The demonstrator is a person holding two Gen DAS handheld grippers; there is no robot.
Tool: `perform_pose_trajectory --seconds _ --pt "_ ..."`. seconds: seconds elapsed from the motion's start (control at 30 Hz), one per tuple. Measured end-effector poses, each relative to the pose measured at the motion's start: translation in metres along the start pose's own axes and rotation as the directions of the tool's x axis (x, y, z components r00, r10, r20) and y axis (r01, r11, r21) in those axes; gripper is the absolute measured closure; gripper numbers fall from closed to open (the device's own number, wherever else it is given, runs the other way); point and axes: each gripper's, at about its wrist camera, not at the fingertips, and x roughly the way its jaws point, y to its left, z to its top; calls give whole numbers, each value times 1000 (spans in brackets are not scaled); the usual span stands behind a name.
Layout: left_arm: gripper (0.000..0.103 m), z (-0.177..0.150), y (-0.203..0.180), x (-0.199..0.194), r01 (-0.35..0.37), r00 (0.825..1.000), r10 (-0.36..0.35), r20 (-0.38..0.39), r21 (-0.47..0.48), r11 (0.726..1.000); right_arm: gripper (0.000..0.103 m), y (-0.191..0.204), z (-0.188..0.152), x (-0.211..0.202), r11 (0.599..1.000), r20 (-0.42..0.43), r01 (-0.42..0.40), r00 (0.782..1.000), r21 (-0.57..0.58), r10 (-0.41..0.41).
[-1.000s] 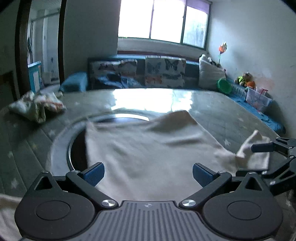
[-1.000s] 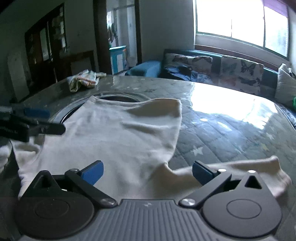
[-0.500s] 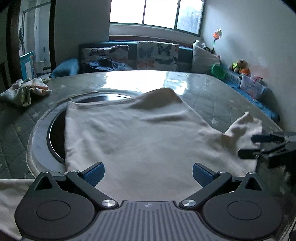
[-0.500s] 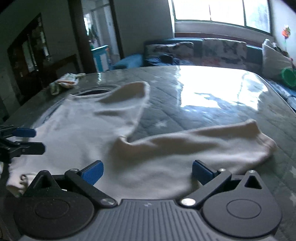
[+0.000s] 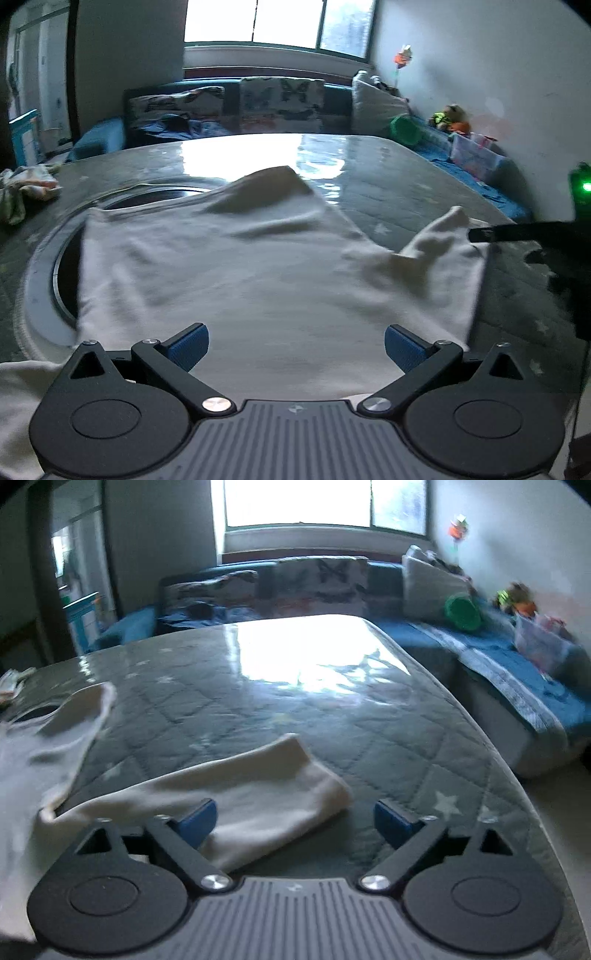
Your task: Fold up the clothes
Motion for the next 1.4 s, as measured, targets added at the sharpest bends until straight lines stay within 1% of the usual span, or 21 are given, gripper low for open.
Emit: perform_pose_trajectory --seconds 0.03,0.07,0.13,0.2,0.23,0.3,0.33,0.37,0.47,0.73,0.77,0.8,0.83,0.9,1.0,1.03,1.1,1.23,1.3,1.33,1.4 --pt "0 0 -4 0 14 1000 -14 -4 5 1000 15 -3 1 3 1000 -5 9 1000 16 -9" --pt "0 0 -8 0 26 1000 -26 -6 12 1000 23 -6 1 6 1000 -8 14 1000 23 -14" --pt "0 -2 -17 0 43 999 -42 -10 32 999 28 -8 1 9 999 3 40 999 30 -40" --pt "0 -5 -26 1 67 998 -66 -19 58 996 45 -10 0 9 998 15 40 999 41 -40" --pt "0 -6 -31 2 80 997 -79 -28 72 994 47 -10 0 9 998 18 42 999 42 -42" --pt "0 -10 -40 5 104 994 -100 -47 102 989 68 -7 -2 7 998 22 41 999 43 -42" --pt "0 -12 -44 6 113 993 -107 -54 111 987 72 -8 -2 6 998 26 37 999 53 -39" --pt "0 -14 -47 7 123 991 -116 -62 120 985 82 -10 -1 5 997 30 34 999 63 -36" --pt "1 -19 -55 10 147 987 -136 -85 148 978 92 -15 -2 2 995 44 43 998 88 -47" --pt "2 -29 -58 9 183 982 -166 -94 211 960 93 -23 -17 -25 984 84 142 985 107 -151" --pt "2 -30 -59 10 181 982 -164 -93 221 958 92 -23 -19 -25 983 81 152 984 103 -161" --pt "2 -31 -59 9 182 982 -165 -93 225 957 84 -26 -21 -22 983 65 149 986 108 -156" --pt "2 -31 -59 8 186 981 -169 -94 224 957 80 -29 -22 -19 983 49 145 987 114 -151" --pt "2 -33 -56 6 192 980 -176 -94 218 957 68 -31 -22 -19 982 55 154 986 114 -161" --pt "1 -33 -55 4 192 980 -177 -89 208 959 67 -28 -18 -26 980 79 166 981 112 -175" --pt "1 -33 -54 3 193 980 -179 -87 199 961 66 -22 -17 -30 984 93 150 983 97 -159" --pt "1 -32 -51 3 194 980 -181 -85 185 963 55 -11 -13 -38 991 120 116 985 65 -123" --pt "1 -29 -47 -4 178 983 -169 -68 168 970 55 25 -12 -45 999 101 -37 994 -35 41" --pt "1 -27 -38 -12 164 986 -159 -46 142 976 48 46 -14 -48 987 75 -136 987 -84 142" --pt "1 -27 -31 -17 149 989 -146 -37 126 981 47 57 -15 -49 976 64 -189 978 -109 197" --pt "1 -27 -15 -26 114 993 -113 -18 93 989 47 76 -17 -52 953 35 -257 963 -162 266"
